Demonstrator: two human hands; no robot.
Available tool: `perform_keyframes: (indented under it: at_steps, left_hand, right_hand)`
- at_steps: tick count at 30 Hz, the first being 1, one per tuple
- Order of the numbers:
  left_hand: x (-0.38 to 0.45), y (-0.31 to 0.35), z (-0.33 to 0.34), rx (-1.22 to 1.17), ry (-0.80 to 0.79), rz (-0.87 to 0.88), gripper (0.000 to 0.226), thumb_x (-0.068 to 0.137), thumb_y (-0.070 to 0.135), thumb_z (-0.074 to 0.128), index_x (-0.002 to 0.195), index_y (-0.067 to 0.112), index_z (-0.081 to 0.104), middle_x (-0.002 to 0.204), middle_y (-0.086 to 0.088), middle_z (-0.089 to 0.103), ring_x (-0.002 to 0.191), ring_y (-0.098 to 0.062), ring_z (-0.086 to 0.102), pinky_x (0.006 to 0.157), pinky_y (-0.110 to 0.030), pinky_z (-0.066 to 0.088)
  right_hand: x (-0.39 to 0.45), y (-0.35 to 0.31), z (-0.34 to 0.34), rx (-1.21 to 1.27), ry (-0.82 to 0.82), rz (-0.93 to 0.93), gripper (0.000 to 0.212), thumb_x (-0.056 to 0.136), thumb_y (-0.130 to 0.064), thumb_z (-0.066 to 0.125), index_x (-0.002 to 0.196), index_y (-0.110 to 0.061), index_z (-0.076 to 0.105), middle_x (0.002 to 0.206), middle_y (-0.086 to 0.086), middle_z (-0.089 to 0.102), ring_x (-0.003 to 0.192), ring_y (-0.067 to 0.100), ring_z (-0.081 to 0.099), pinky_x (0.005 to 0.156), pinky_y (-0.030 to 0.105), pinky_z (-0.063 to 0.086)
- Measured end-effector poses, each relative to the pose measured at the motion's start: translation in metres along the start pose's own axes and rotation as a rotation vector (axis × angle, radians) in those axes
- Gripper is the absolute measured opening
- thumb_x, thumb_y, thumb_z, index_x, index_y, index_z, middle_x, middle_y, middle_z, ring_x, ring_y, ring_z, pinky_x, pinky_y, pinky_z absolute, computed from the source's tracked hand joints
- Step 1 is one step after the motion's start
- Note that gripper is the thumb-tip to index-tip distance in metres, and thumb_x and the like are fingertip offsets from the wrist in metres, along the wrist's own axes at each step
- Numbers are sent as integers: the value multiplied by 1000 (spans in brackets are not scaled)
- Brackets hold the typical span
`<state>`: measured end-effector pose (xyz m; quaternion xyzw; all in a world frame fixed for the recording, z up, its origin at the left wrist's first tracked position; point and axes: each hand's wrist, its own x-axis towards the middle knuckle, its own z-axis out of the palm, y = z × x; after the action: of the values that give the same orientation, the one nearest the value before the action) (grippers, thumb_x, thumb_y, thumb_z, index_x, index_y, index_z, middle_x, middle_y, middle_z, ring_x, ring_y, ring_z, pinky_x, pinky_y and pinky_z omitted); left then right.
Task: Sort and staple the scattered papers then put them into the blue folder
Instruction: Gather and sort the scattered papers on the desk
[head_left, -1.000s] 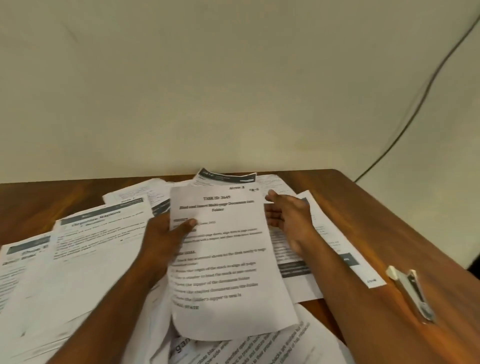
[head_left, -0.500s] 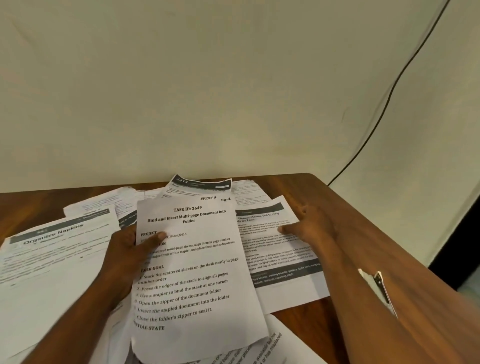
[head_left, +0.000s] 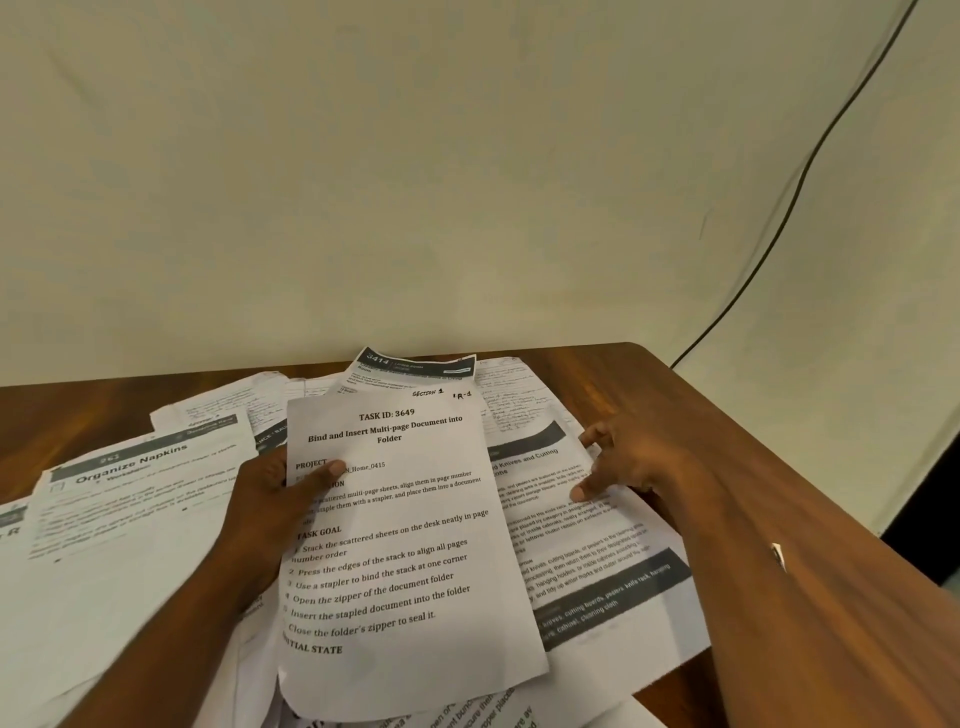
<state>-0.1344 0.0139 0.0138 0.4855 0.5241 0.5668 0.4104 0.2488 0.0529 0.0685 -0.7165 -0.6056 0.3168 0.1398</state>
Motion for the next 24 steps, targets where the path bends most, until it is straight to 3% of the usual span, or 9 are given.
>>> perform_keyframes:
  at_steps: [5,8,10,15,18,20,24]
  left_hand:
    - [0,0,0,-48,-11,-26,24,91,9,76,114,15,73,101,-10,81,91,-34,79,84,-54,62]
    - [-1,1,0,-55,-15,-28,24,92,7,74,116,12,73,102,-11,81,91,-34,79,85,-54,62]
    - [0,0,-1,-54,-12,-32,24,92,7,75,115,12,73,102,-11,81,91,-35,79,86,-57,61]
    - [2,-2,-2,-37,-7,-28,24,91,9,76,114,14,73,101,-11,81,90,-35,79,87,-59,61]
    - [4,-4,-3,-37,-11,-27,25,90,10,77,114,15,74,102,-10,81,92,-35,79,88,-59,61]
    - [4,-4,-2,-46,-4,-28,25,90,8,76,114,14,73,102,-10,81,91,-34,79,86,-55,62]
    - [3,-4,-1,-60,-13,-26,27,91,5,75,116,11,73,103,-12,81,93,-36,79,82,-52,64]
  right_hand:
    - [-9,-9,-2,-66,24,44,86,62,-18,100,137,-22,58,137,3,58,124,28,55,108,40,48]
    - [-16,-16,-2,-76,108,-15,75,60,-29,101,121,-23,60,120,-3,65,99,14,58,92,33,50]
    - [-23,-23,-1,-84,171,-66,66,66,-32,98,113,-21,53,108,-8,58,89,7,52,88,31,47]
    - [-23,-30,14,-42,174,-161,57,71,-34,95,111,-26,55,124,1,67,88,8,53,66,18,40]
    - [-18,-26,21,-9,171,-143,69,69,-32,97,127,-21,60,123,-2,65,104,16,58,87,28,48]
    - [-16,-23,21,40,178,-144,71,66,-27,99,127,-20,64,123,-1,69,111,23,64,98,37,52]
    - [-4,-15,15,78,218,-69,45,68,-26,97,107,-17,76,107,3,77,96,22,72,94,44,58]
